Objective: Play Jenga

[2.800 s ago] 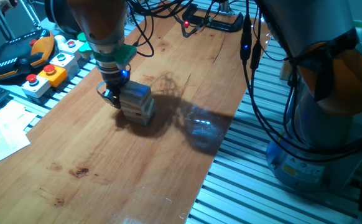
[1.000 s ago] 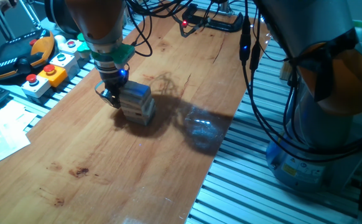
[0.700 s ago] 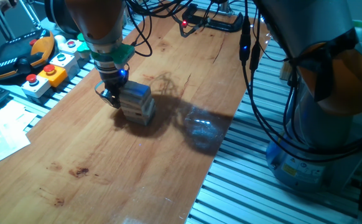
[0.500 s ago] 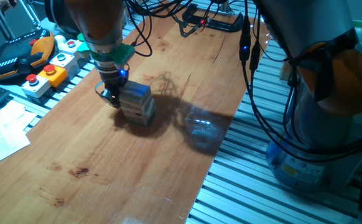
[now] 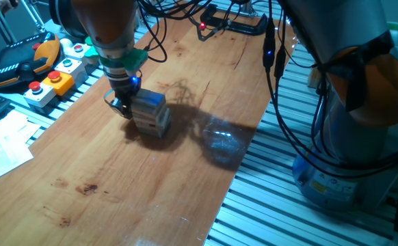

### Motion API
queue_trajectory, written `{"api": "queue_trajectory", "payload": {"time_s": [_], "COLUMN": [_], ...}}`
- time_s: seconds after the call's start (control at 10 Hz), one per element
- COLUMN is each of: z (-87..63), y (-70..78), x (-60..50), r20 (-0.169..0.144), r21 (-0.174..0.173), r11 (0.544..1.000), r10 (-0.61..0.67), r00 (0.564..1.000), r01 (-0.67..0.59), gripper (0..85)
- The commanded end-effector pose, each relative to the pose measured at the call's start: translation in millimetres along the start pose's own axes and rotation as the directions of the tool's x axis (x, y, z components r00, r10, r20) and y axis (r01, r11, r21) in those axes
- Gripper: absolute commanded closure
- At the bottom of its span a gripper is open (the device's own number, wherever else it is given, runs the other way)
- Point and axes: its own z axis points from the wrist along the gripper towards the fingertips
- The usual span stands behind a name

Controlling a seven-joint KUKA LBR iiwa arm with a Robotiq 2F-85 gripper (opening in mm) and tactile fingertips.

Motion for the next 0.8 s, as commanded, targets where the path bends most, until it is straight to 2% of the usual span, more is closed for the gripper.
{"api": "queue_trajectory", "payload": {"time_s": [0.0, 0.7], "z": [0.2, 0.4], "y": [-0.1, -1.3], "x": [-0.3, -2.8], "r20": [0.0, -0.001], "r21": [0.0, -0.002], "r11": [1.0, 1.0], "r10": [0.0, 0.0], "r00": [1.0, 1.0], "r01": [0.0, 0.0], "gripper": [84.0, 84.0]}}
